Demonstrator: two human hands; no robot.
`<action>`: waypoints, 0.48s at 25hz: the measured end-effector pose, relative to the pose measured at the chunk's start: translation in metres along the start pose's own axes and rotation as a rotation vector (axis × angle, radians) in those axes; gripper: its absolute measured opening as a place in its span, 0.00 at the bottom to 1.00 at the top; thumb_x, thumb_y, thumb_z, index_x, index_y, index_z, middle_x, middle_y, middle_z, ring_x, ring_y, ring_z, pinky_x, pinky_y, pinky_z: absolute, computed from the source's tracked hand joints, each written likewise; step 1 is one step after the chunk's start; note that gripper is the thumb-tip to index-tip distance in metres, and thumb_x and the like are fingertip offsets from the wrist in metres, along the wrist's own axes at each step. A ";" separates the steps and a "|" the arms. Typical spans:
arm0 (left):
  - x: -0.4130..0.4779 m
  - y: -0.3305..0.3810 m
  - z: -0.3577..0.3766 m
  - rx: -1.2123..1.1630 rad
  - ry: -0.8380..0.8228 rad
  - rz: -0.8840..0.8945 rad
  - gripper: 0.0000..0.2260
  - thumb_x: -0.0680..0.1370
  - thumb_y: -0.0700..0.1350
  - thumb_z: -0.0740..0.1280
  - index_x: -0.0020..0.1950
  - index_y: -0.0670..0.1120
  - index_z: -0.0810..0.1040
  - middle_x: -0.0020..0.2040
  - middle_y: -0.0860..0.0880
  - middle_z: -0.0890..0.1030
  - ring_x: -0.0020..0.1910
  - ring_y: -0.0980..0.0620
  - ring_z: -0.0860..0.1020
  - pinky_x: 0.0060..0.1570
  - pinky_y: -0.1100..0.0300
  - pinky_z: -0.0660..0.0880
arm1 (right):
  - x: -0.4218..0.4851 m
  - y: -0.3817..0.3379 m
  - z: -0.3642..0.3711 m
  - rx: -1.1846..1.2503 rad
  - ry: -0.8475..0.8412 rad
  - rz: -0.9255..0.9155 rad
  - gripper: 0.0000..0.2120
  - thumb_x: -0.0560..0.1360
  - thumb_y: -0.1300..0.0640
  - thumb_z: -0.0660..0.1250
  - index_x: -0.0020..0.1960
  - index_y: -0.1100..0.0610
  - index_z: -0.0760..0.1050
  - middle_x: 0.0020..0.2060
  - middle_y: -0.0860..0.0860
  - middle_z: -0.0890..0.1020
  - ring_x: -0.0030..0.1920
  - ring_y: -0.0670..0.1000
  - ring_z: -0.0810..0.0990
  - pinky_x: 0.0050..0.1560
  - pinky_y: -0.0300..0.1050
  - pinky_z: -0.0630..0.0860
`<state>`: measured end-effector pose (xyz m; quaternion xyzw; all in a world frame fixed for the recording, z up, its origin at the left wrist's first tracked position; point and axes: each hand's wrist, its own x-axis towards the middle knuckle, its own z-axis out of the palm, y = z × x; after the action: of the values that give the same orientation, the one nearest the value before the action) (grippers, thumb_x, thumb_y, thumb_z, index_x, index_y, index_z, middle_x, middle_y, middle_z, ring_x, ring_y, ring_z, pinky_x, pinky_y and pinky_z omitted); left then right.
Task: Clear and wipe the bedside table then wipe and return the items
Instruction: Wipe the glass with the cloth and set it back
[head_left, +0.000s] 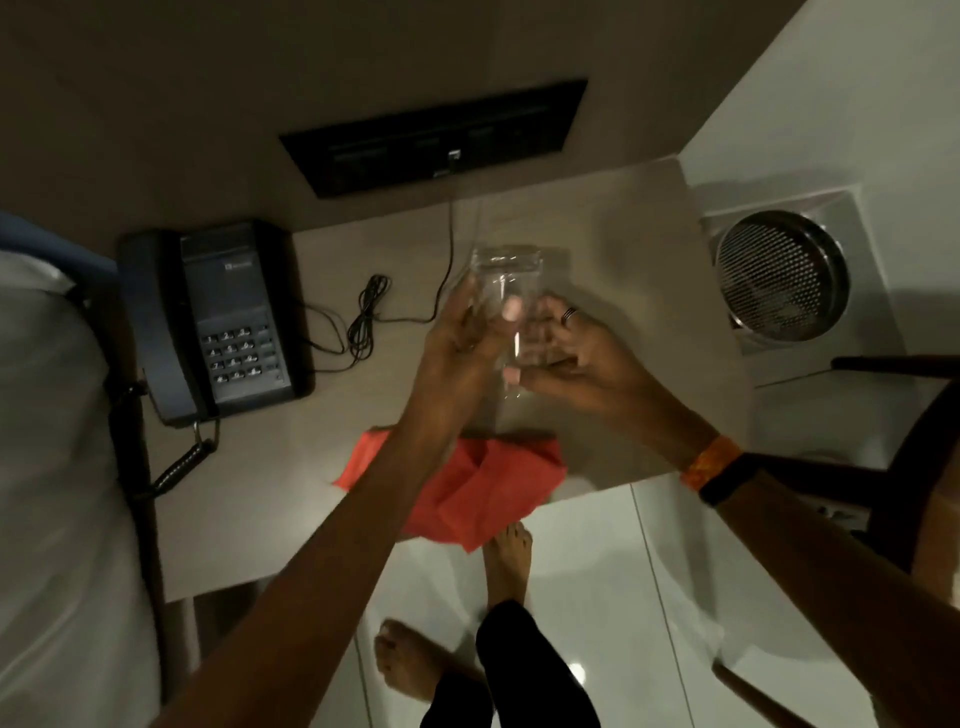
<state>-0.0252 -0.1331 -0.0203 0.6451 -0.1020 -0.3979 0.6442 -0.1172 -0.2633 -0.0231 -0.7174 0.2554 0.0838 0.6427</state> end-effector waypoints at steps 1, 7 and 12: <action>0.023 0.003 0.013 0.074 -0.066 0.025 0.23 0.82 0.48 0.66 0.76 0.48 0.66 0.68 0.47 0.79 0.65 0.50 0.79 0.64 0.47 0.77 | 0.008 0.001 -0.018 -0.041 0.116 -0.029 0.28 0.70 0.64 0.78 0.67 0.53 0.71 0.57 0.47 0.82 0.55 0.45 0.84 0.56 0.44 0.82; 0.158 -0.010 0.092 0.363 -0.249 0.195 0.40 0.73 0.41 0.74 0.80 0.42 0.56 0.73 0.39 0.71 0.71 0.42 0.73 0.70 0.43 0.72 | 0.067 0.027 -0.113 -0.188 0.580 -0.111 0.25 0.75 0.67 0.71 0.70 0.65 0.69 0.62 0.61 0.80 0.62 0.57 0.81 0.66 0.50 0.78; 0.207 -0.036 0.112 0.497 -0.100 0.359 0.28 0.75 0.49 0.70 0.72 0.41 0.69 0.63 0.49 0.80 0.61 0.57 0.79 0.62 0.62 0.76 | 0.107 0.049 -0.137 -0.260 0.675 -0.215 0.27 0.75 0.67 0.69 0.71 0.65 0.63 0.59 0.57 0.82 0.55 0.51 0.83 0.57 0.33 0.78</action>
<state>0.0264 -0.3452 -0.1156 0.7344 -0.3401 -0.2717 0.5208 -0.0772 -0.4250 -0.0924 -0.8029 0.3634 -0.1936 0.4309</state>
